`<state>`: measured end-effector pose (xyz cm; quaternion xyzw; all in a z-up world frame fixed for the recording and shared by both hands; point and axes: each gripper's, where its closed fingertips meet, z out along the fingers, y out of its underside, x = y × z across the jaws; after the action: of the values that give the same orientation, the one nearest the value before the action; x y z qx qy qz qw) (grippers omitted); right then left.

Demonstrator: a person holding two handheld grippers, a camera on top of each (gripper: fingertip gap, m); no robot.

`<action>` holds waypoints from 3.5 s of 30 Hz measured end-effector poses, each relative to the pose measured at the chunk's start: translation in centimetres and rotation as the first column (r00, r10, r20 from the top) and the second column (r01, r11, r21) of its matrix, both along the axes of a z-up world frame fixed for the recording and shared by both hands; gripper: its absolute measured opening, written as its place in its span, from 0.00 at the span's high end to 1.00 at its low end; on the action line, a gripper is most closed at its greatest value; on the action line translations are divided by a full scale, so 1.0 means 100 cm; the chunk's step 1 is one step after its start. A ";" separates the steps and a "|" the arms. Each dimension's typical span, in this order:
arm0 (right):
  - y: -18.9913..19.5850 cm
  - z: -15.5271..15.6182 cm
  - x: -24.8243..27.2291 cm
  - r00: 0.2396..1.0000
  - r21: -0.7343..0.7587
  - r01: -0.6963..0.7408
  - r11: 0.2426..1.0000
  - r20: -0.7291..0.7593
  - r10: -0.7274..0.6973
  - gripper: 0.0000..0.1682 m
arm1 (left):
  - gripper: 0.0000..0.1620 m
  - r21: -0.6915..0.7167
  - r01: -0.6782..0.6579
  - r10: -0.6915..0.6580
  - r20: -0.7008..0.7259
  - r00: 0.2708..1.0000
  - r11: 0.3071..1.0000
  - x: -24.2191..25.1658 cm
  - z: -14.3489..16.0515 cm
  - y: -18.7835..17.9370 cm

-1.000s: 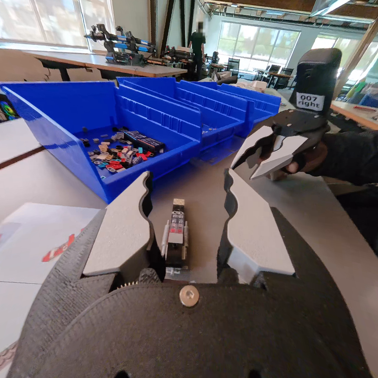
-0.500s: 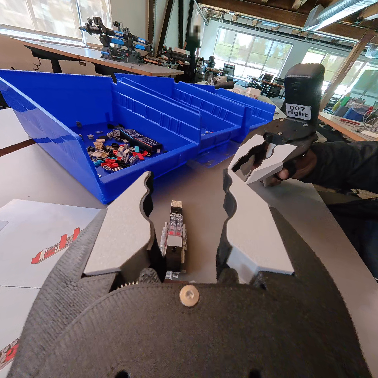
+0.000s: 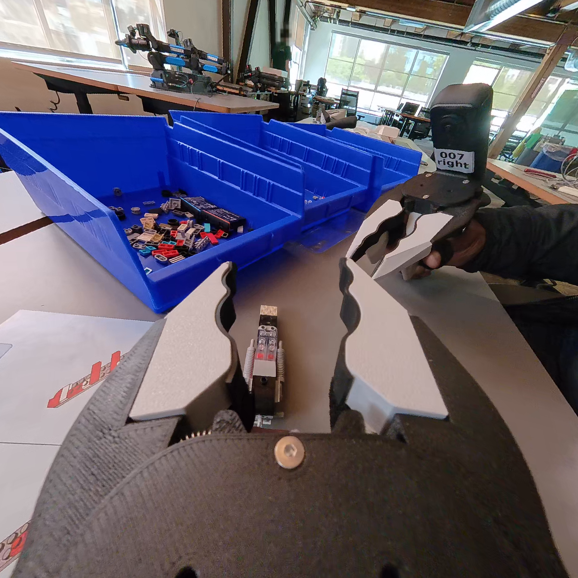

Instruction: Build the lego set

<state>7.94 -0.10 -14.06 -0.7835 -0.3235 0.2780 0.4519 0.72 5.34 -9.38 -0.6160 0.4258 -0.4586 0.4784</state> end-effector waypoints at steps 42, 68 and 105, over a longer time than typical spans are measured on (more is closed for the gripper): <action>0.000 0.000 0.000 1.000 -0.015 -0.008 1.000 -0.012 0.007 0.83 | 0.59 0.004 0.010 -0.009 -0.012 1.000 1.000 0.000 -0.002 -0.002; 0.002 0.021 0.010 0.986 0.012 0.031 0.999 -0.162 -0.028 0.84 | 0.60 -0.038 -0.005 0.006 0.004 1.000 0.999 -0.005 -0.001 0.004; 0.255 -0.045 0.022 0.596 -0.434 -0.090 0.896 0.698 0.398 0.82 | 0.60 -0.057 -0.022 0.021 -0.021 1.000 0.998 -0.009 -0.005 0.008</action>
<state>10.11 25.44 -18.51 -0.8406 -0.5353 0.0294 0.0773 -0.18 6.14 -9.91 -0.6388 0.4107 -0.4591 0.4610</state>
